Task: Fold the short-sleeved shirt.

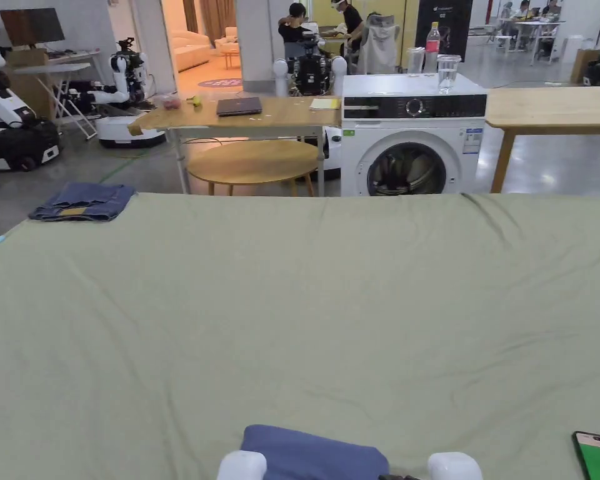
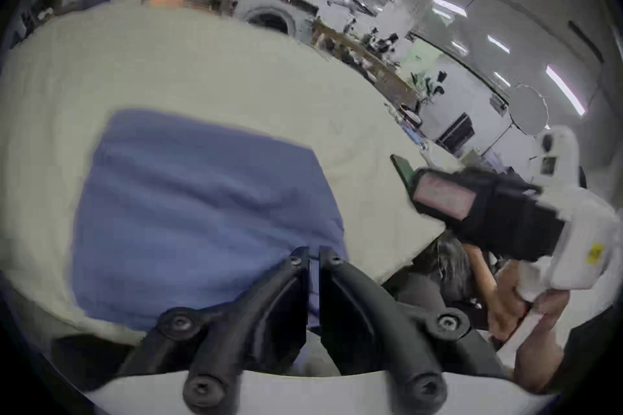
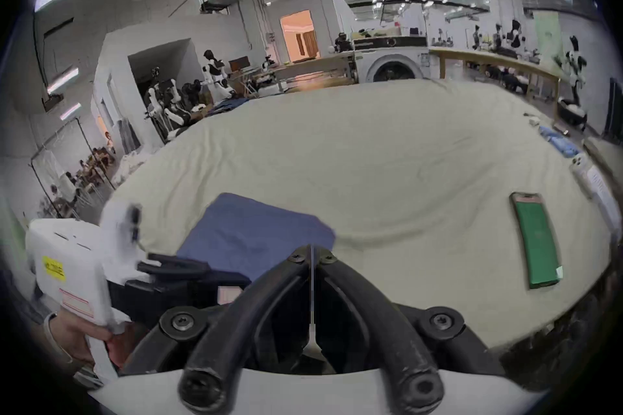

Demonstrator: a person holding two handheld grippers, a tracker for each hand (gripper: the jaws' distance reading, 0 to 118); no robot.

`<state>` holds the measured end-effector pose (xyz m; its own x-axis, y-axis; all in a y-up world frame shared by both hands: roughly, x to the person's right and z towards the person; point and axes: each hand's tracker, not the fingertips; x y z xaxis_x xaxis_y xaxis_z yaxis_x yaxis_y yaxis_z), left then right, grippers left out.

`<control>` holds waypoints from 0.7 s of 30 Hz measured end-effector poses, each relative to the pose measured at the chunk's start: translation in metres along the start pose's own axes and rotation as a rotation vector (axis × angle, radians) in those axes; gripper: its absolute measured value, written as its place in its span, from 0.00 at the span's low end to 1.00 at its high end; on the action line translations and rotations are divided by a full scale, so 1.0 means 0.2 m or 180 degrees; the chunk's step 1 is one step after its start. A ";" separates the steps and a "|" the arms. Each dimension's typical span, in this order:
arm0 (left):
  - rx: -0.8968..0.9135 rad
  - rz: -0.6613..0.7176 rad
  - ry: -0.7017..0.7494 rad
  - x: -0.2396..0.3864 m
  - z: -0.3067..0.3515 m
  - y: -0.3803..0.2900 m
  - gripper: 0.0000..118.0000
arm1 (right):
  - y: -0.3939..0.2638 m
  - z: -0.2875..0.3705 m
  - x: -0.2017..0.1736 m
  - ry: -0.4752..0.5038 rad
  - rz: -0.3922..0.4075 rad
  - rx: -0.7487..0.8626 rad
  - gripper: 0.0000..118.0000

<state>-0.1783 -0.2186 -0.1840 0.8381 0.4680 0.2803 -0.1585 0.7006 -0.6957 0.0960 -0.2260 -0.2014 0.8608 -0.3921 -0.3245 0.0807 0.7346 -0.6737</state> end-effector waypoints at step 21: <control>0.0035 0.2174 -0.0801 -0.64 -0.26 -0.07 0.25 | -0.06 -0.07 -0.04 -0.0108 0.0403 -0.0086 0.00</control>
<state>-0.2564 -0.3178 -0.2448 0.4050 0.9117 -0.0695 -0.6097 0.2127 -0.7636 0.0815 -0.2392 -0.2008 0.8797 -0.2780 -0.3857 -0.0428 0.7617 -0.6465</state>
